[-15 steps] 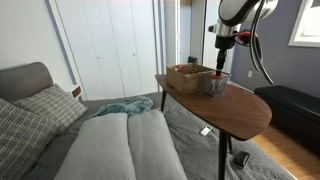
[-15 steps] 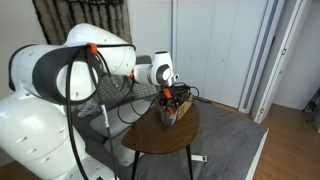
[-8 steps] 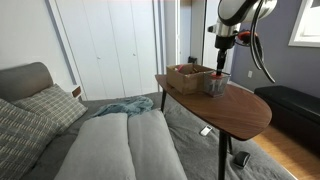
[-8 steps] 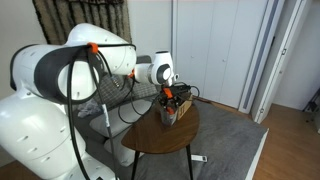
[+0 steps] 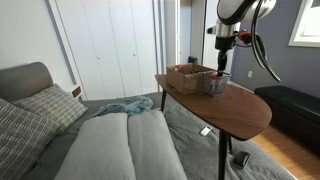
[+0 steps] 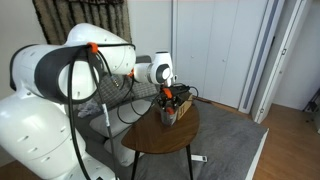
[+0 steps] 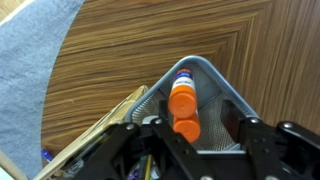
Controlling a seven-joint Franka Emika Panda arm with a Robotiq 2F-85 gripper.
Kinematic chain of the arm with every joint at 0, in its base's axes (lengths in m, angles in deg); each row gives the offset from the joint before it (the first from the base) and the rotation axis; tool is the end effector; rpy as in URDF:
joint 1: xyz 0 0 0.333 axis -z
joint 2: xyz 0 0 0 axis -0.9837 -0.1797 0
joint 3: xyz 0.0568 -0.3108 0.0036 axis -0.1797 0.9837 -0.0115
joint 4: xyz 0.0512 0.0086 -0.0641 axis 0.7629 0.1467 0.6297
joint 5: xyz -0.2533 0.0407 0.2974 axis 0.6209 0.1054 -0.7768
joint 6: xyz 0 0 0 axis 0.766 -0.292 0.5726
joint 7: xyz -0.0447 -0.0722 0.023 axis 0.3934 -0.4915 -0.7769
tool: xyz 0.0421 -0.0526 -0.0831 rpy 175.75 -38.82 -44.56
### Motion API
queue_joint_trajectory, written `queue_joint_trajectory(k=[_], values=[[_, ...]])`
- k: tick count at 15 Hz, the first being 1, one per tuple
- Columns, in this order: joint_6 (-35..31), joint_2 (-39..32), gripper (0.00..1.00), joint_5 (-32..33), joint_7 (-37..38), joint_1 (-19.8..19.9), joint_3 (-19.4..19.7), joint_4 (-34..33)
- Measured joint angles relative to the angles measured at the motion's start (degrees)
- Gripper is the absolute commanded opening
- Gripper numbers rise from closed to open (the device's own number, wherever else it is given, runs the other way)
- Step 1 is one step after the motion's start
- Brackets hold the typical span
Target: Put the two paper glues on the table
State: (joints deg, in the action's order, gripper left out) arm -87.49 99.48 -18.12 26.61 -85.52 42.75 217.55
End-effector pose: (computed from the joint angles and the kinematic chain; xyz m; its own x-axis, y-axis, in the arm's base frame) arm 0.5053 0.0132 0.4597 0.6400 0.7682 0.0161 0.7568 -0.6339 0.1597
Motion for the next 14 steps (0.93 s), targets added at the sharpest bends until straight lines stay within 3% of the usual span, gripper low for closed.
queue_joint_trajectory(k=[7,14], values=[[0.1,-0.1,0.66,-2.6,-0.6,0.0,-0.1,0.0],[0.0,-0.7,0.59,-2.8,-1.2,0.0,-0.2,-0.3]])
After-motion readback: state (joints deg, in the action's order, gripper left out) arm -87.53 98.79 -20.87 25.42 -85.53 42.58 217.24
